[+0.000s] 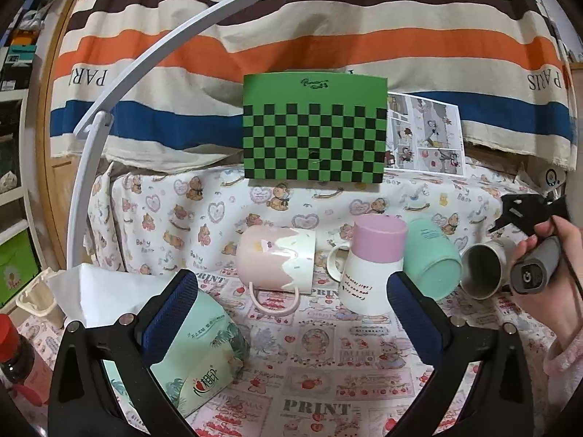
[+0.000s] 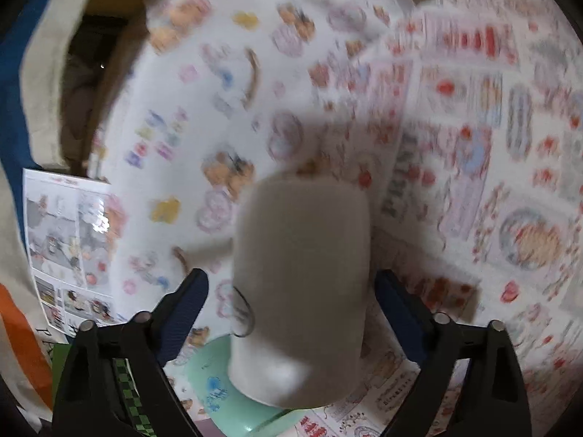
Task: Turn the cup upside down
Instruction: 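Close the right gripper around the white mug lying on its side, then lift the white mug with the right gripper and rotate it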
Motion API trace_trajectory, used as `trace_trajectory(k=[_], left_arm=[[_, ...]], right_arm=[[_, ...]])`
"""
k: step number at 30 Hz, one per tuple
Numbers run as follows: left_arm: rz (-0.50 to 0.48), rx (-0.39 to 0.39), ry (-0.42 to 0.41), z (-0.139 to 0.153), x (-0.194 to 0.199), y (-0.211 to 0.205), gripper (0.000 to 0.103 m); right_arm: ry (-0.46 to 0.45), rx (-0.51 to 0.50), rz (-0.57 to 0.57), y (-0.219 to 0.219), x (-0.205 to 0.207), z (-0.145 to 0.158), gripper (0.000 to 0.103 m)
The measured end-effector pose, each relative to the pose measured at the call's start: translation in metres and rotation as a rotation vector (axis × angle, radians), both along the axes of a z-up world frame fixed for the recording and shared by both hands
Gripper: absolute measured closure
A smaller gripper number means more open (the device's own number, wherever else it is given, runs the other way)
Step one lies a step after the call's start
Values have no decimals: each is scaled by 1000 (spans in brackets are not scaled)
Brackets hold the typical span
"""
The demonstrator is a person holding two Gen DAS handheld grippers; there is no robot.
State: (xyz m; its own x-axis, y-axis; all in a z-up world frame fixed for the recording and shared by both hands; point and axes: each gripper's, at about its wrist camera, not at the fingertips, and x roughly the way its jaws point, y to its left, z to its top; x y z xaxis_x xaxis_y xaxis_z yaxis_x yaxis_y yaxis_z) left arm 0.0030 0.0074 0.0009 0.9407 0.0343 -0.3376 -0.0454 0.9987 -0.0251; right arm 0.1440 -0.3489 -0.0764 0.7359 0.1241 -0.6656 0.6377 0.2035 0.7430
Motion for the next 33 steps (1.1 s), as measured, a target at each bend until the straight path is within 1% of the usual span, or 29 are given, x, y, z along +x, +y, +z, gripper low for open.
trace_trajectory(k=[2,6,8,9,11,15,19,23,26,29,32,33], left_arm=[[-16,15,1,0,0,-3,0],[-27,24,0,0,0,-4,0],[-29,30,-3,0,0,-4,0],[-30,31,-3,0,0,-5,0],[-30,29,-2,0,0,-5,0],[-38,27,-1,0,0,-6,0],[-39,30,1,1,0,-6,0],[-39,25,4,0,0,-6,0],[-16,34,16,-1,2,-5,0],[-2,38,4,0,1,-2,0],[-5,50,6,0,2,-3,0],[-4,50,5,0,1,-3,0]], right_arm=[[12,7,41,4,6,-4,23],[33,11,58,2,5,-4,23],[43,0,100,-5,6,5,23],[54,-32,154,-11,9,14,23],[28,-81,216,-14,5,27,23],[-30,-175,271,-22,-8,55,23],[-84,-184,353,-22,-28,76,23],[-130,-212,497,-8,-48,84,23],[-182,-235,621,16,-58,90,23],[-216,-258,735,43,-64,85,23],[-220,-252,810,64,-70,75,23],[-225,-249,827,71,-67,71,23]])
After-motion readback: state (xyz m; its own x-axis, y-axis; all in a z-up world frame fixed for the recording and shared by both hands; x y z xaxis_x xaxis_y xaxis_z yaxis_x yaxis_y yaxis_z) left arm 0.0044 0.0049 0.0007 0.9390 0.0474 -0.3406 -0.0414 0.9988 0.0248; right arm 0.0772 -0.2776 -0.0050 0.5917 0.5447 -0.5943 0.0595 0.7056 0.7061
